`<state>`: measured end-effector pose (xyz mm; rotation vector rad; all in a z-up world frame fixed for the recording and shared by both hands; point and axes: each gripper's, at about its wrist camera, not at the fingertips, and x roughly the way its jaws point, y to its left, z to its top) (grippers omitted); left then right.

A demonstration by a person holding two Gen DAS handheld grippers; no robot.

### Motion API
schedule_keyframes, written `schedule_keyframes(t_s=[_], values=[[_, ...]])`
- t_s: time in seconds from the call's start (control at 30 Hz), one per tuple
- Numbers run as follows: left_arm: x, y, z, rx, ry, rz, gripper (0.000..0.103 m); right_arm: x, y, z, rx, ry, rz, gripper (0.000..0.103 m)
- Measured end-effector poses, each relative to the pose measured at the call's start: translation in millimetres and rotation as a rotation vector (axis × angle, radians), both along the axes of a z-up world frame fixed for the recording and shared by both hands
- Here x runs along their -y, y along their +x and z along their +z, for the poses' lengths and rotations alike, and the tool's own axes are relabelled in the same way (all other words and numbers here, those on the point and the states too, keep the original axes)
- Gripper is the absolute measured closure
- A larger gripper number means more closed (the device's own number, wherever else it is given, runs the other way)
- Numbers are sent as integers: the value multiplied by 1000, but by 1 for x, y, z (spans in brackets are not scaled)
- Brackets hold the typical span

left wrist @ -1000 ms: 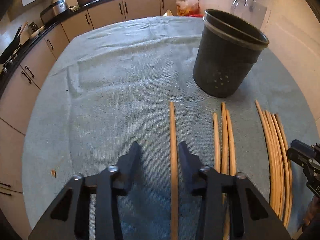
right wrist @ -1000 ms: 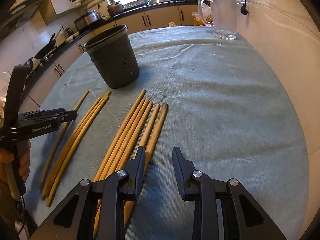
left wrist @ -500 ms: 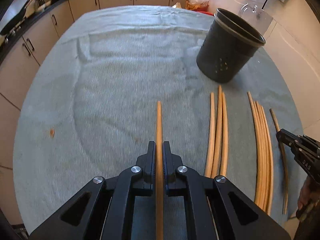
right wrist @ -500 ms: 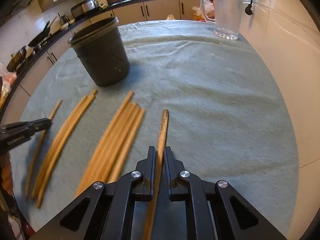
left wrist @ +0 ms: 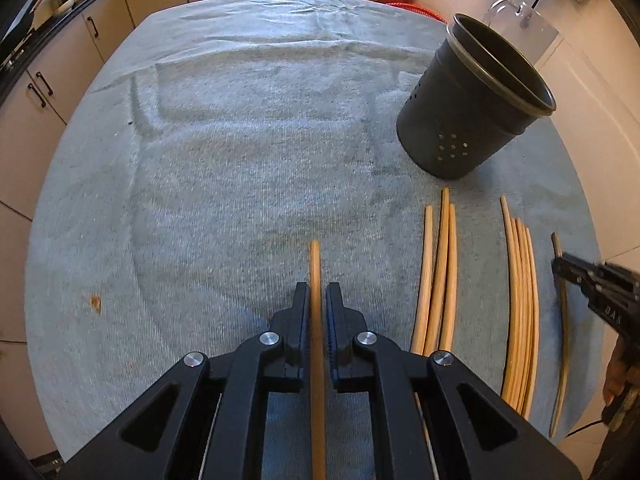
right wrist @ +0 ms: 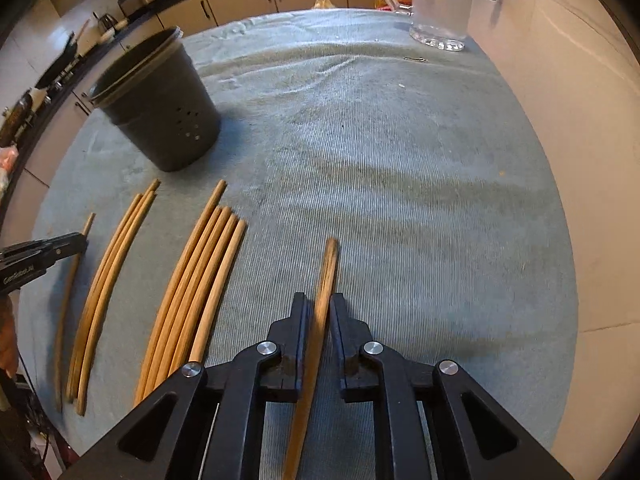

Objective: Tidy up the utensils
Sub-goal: 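Lift both held chopsticks and carry them over the black utensil holder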

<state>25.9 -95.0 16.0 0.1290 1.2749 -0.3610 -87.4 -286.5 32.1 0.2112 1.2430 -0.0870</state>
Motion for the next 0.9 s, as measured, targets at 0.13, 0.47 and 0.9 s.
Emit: schedule_keyframes(t_s=[0.13,0.47,0.9], values=[[6,-6,0,41,27,-25,92,-5,24,0,-73,-54,0,90],[3,-34,27,175,-23,-37,98,-1,17,16,30,-13,-10,96],[-24,-118,129,517,-120,-18,98,-3,-84,125,451,43,-55,96]])
